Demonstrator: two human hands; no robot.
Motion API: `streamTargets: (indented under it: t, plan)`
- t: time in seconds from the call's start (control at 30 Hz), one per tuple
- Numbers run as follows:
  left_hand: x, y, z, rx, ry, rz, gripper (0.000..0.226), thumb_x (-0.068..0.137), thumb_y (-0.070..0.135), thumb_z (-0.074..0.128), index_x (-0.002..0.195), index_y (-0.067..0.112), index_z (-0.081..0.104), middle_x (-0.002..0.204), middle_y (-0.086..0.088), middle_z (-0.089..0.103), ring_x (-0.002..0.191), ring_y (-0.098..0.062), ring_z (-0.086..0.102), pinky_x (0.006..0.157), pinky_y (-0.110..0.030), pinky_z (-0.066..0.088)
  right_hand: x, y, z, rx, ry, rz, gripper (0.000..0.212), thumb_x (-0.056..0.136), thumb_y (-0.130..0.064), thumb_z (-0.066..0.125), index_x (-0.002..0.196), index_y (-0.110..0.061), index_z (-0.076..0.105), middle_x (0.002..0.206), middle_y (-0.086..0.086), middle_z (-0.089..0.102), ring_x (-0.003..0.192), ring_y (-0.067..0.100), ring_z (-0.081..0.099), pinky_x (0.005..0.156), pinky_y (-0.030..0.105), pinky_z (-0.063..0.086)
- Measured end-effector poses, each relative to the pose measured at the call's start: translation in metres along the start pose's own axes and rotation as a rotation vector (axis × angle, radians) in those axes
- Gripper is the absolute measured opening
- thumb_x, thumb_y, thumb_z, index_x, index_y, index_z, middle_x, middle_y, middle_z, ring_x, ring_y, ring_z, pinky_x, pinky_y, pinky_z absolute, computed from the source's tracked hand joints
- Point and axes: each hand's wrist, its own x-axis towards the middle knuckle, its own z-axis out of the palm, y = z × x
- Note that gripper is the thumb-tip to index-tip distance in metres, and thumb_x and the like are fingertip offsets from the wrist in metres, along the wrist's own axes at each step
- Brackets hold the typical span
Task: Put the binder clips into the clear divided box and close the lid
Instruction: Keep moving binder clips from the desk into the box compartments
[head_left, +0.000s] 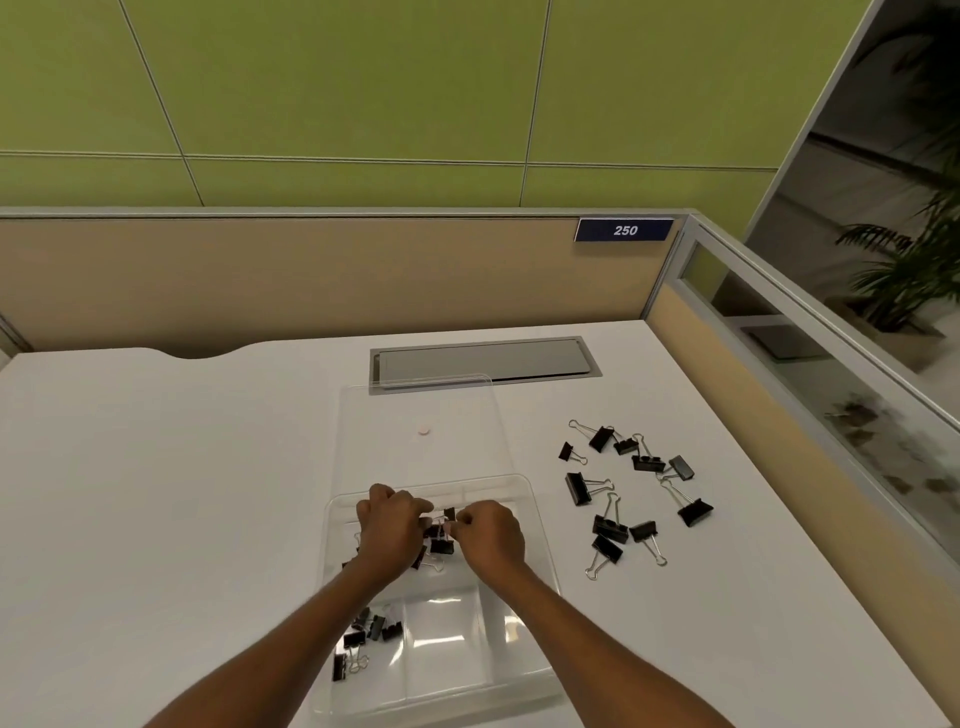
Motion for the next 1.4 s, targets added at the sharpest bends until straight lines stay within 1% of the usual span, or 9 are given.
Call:
streamTargets:
  t: [0.1, 0.17, 0.3, 0.43, 0.6, 0.83, 0.97, 1.2, 1.4]
  plan:
    - [0.003, 0.005, -0.001, -0.027, 0.052, -0.037, 0.024, 0.092, 0.022, 0.054, 0.113, 0.026, 0.066, 0.108, 0.003, 0.067, 0.113, -0.026, 0.041, 0.080, -0.036, 0.027, 0.005, 0.005, -0.004, 0.037, 0.004, -0.030, 0.012, 0.084, -0.032, 0.068, 0.079, -0.022, 0.070, 0.081, -0.004, 0.069, 0.081, 0.019, 0.064, 0.060, 0.024, 0.042]
    - [0.007, 0.013, 0.000, -0.026, 0.086, -0.032, 0.024, 0.092, 0.019, 0.054, 0.112, 0.025, 0.066, 0.109, 0.002, 0.067, 0.113, -0.027, 0.043, 0.082, -0.038, 0.029, 0.010, 0.010, -0.010, 0.080, 0.011, -0.053, 0.019, 0.085, -0.030, 0.068, 0.098, -0.018, 0.074, 0.100, -0.002, 0.074, 0.093, 0.017, 0.067, 0.075, 0.027, 0.051]
    - [0.022, 0.038, 0.003, -0.051, 0.113, 0.012, 0.025, 0.091, 0.019, 0.055, 0.114, 0.024, 0.064, 0.115, 0.000, 0.065, 0.113, -0.027, 0.045, 0.083, -0.038, 0.031, 0.024, 0.023, -0.028, 0.138, 0.029, -0.085, 0.026, 0.086, -0.029, 0.068, 0.108, -0.016, 0.072, 0.109, -0.002, 0.072, 0.102, 0.016, 0.066, 0.088, 0.027, 0.052]
    - [0.043, 0.073, 0.010, -0.089, 0.063, 0.122, 0.033, 0.091, 0.022, 0.057, 0.124, 0.019, 0.057, 0.125, -0.005, 0.060, 0.116, -0.029, 0.047, 0.090, -0.041, 0.034, 0.047, 0.041, -0.056, 0.165, 0.045, -0.087, 0.028, 0.086, -0.027, 0.069, 0.110, -0.013, 0.070, 0.110, 0.001, 0.072, 0.102, 0.015, 0.066, 0.087, 0.024, 0.051]
    - [0.072, 0.113, 0.023, -0.183, -0.008, 0.128, 0.041, 0.092, 0.023, 0.056, 0.130, 0.010, 0.049, 0.133, -0.011, 0.053, 0.120, -0.031, 0.047, 0.095, -0.041, 0.036, 0.080, 0.068, -0.095, 0.186, 0.085, -0.067, 0.027, 0.087, -0.023, 0.068, 0.111, -0.011, 0.070, 0.110, 0.003, 0.072, 0.102, 0.016, 0.065, 0.081, 0.019, 0.045]
    - [0.105, 0.152, 0.039, -0.206, -0.087, 0.147, 0.043, 0.093, 0.025, 0.054, 0.132, 0.007, 0.046, 0.135, -0.014, 0.049, 0.122, -0.032, 0.046, 0.099, -0.042, 0.037, 0.133, 0.105, -0.130, 0.136, 0.131, -0.003, 0.022, 0.086, -0.022, 0.069, 0.106, -0.012, 0.069, 0.112, 0.006, 0.066, 0.096, 0.021, 0.064, 0.080, 0.031, 0.052]
    - [0.119, 0.168, 0.044, -0.178, -0.130, 0.144, 0.044, 0.095, 0.027, 0.050, 0.134, 0.008, 0.043, 0.139, -0.013, 0.046, 0.125, -0.030, 0.043, 0.100, -0.041, 0.034, 0.158, 0.113, -0.137, 0.042, 0.107, -0.018, 0.030, 0.087, -0.023, 0.068, 0.114, -0.012, 0.065, 0.120, 0.006, 0.061, 0.098, 0.022, 0.064, 0.081, 0.034, 0.053]
    - [0.135, 0.179, 0.050, -0.133, -0.137, 0.148, 0.046, 0.095, 0.031, 0.048, 0.136, 0.011, 0.041, 0.142, -0.010, 0.044, 0.128, -0.029, 0.041, 0.101, -0.041, 0.033, 0.183, 0.116, -0.132, -0.160, 0.017, -0.106, 0.047, 0.087, -0.028, 0.068, 0.129, -0.011, 0.055, 0.131, 0.008, 0.054, 0.120, 0.025, 0.052, 0.088, 0.035, 0.049]
    - [0.137, 0.176, 0.055, -0.125, -0.142, 0.116, 0.047, 0.096, 0.036, 0.044, 0.138, 0.014, 0.039, 0.143, -0.009, 0.042, 0.131, -0.029, 0.035, 0.103, -0.043, 0.030, 0.189, 0.117, -0.126, -0.306, -0.030, -0.169, 0.044, 0.089, -0.031, 0.065, 0.124, -0.007, 0.056, 0.125, 0.012, 0.054, 0.122, 0.026, 0.048, 0.083, 0.036, 0.049]
